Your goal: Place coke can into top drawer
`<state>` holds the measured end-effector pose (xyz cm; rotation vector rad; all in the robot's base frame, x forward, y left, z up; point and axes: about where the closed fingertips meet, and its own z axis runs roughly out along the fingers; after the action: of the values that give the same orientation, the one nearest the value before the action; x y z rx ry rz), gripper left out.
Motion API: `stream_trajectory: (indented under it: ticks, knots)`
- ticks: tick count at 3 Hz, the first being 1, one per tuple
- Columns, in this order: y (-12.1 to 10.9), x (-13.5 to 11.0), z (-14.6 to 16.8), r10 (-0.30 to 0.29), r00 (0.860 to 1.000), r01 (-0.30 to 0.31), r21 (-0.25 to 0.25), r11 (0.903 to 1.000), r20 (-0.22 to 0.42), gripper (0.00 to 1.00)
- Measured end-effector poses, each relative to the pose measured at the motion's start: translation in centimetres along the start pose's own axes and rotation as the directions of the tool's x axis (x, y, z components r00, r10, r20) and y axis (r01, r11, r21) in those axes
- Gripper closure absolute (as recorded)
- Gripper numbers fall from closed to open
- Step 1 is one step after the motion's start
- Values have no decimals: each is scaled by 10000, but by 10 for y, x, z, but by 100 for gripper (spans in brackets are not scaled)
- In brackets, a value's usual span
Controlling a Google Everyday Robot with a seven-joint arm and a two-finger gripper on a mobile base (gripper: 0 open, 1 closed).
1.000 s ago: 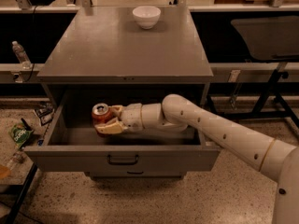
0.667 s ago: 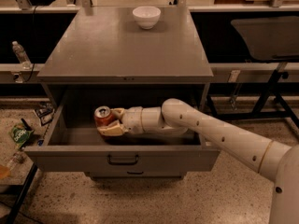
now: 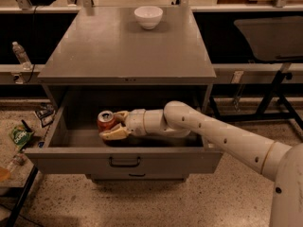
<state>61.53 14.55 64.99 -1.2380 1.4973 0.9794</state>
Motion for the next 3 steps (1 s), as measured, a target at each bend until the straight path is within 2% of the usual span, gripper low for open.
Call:
stream_trajectory:
  ticks: [1, 2, 3]
  knots:
    - [-9, -7, -7, 290, 9996, -289, 150, 9995, -55, 10]
    - [-19, -33, -34, 724, 9973, -731, 760, 9944, 116, 37]
    - [-23, -50, -55, 956, 9951, -978, 1013, 9900, 258, 22]
